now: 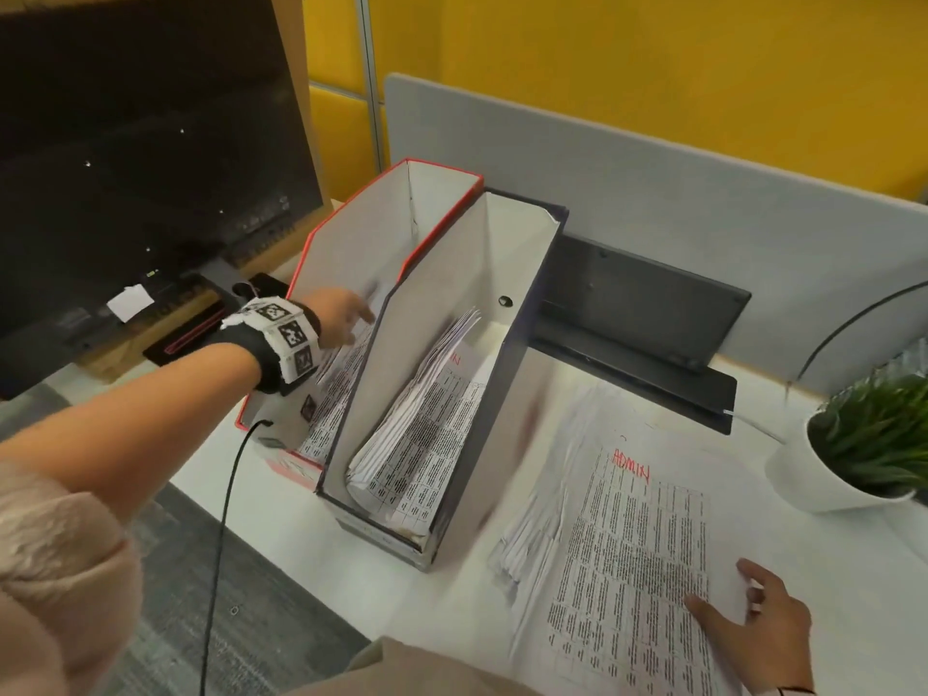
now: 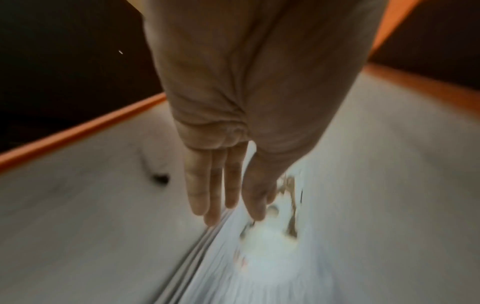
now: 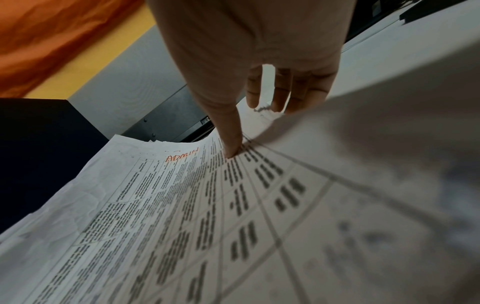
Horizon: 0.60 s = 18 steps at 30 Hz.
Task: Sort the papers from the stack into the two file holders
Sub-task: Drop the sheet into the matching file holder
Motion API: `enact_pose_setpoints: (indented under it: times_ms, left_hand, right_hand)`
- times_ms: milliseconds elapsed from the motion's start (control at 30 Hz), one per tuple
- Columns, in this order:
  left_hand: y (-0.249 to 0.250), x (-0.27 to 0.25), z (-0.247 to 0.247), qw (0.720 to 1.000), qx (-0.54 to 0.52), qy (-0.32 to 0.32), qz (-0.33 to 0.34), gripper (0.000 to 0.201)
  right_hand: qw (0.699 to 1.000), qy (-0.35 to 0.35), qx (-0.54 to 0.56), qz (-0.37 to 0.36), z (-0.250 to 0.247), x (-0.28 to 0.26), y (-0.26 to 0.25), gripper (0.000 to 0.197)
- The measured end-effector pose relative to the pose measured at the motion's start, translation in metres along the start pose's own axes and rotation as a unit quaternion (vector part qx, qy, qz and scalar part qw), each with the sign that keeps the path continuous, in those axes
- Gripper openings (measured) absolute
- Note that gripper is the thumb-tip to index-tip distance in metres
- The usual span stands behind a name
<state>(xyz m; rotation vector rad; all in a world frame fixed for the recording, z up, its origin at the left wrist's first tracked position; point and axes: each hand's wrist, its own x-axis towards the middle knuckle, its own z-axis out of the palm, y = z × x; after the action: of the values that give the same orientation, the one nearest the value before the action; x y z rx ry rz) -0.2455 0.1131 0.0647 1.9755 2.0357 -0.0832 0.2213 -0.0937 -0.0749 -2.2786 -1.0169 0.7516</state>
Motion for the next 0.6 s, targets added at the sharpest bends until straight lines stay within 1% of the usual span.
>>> enact_pose_setpoints:
  times_ms: [67,133,167,233,267,333,400,433,467,500,533,567,600]
  left_hand:
    - [0.01,-0.007,-0.025,0.993,-0.096,0.072,0.016,0.036]
    - [0.028,-0.018,-0.049,0.975,-0.156,0.147,0.051,0.031]
    - [0.042,-0.025,-0.059,0.963,-0.178,0.187,0.078,0.028]
    - [0.075,-0.039,-0.071,0.929,-0.214,0.264,0.148,0.023]
    - [0.095,-0.047,-0.073,0.91,-0.232,0.291,0.185,0.021]
    - [0.135,-0.063,-0.069,0.874,-0.269,0.314,0.254,0.019]
    - [0.172,-0.077,-0.052,0.85,-0.303,0.3,0.31,0.017]
    - [0.188,-0.082,-0.04,0.843,-0.317,0.28,0.331,0.017]
    - [0.202,-0.086,-0.024,0.843,-0.325,0.254,0.346,0.017]
    - [0.213,-0.089,-0.006,0.85,-0.322,0.22,0.354,0.018]
    - [0.222,-0.09,0.013,0.866,-0.308,0.178,0.351,0.018]
    - [0.227,-0.089,0.034,0.888,-0.287,0.131,0.336,0.019]
    - [0.231,-0.087,0.055,0.912,-0.261,0.081,0.307,0.019]
  right_hand:
    - [1.0,-0.004,-0.006,-0.003,0.0,0.0,0.0,0.082]
    - [1.0,-0.007,-0.012,-0.007,0.0,-0.001,-0.001,0.082]
    - [1.0,-0.009,-0.017,-0.008,-0.001,-0.002,-0.002,0.083]
    - [0.999,-0.011,-0.034,-0.005,-0.002,-0.003,-0.003,0.083]
    - [0.999,-0.012,-0.046,-0.004,-0.002,-0.004,-0.004,0.083]
    - [0.997,-0.017,-0.069,-0.004,-0.002,-0.005,-0.006,0.083]
    - [0.996,-0.025,-0.086,-0.002,-0.002,-0.004,-0.006,0.084]
    - [0.995,-0.027,-0.095,0.001,-0.002,-0.004,-0.006,0.085]
    - [0.994,-0.028,-0.106,0.003,-0.002,-0.004,-0.005,0.085]
    - [0.993,-0.028,-0.115,0.005,-0.002,-0.004,-0.005,0.085]
    - [0.992,-0.027,-0.121,0.006,-0.003,-0.004,-0.005,0.085]
    - [0.992,-0.027,-0.124,0.01,-0.002,-0.005,-0.005,0.085]
    - [0.992,-0.028,-0.122,0.017,-0.002,-0.006,-0.005,0.085]
